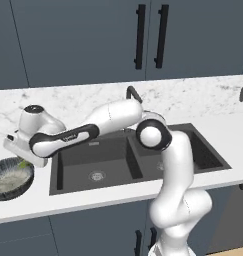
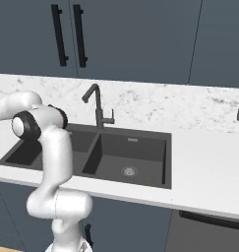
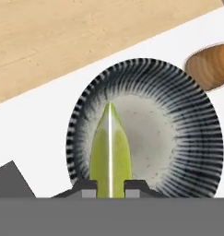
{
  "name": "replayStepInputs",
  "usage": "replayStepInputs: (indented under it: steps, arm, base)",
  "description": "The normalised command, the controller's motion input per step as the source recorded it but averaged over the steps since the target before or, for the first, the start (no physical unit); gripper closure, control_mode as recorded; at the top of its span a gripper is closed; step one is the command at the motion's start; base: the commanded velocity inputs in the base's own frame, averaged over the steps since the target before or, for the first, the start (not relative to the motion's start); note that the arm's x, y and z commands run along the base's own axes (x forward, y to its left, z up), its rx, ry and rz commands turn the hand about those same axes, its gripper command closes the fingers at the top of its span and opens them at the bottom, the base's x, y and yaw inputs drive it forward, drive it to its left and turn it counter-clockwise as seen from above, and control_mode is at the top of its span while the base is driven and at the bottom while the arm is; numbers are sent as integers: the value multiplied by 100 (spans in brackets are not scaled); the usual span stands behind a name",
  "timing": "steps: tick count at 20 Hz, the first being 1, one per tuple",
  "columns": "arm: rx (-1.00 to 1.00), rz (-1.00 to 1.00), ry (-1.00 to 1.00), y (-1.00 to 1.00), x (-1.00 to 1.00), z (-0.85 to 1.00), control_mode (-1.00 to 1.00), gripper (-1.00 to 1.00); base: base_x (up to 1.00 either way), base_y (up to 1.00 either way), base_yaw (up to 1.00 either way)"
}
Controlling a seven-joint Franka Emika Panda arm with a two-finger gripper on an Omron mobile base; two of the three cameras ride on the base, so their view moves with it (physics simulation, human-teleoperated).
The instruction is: Pick the lemon wedge from the sink and place it in the bowl. Then pick the bowl and place it in the microwave. Then close the microwave door and press the start button.
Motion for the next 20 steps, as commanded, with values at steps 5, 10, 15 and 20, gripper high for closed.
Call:
replayStepInputs:
  steps: [5,10,15,20]
  arm:
    - [-2,15,-2,56,39,-25,-100,100]
    - [-1,7,0,14,17,-44,-100,-100]
    - [0,7,0,-28,0,-45,-100,-100]
    - [4,9,-3,-78,1,-7,-100,-100]
  base:
    - [0,0,0]
    - [0,0,0]
    - [0,0,0]
    - [0,0,0]
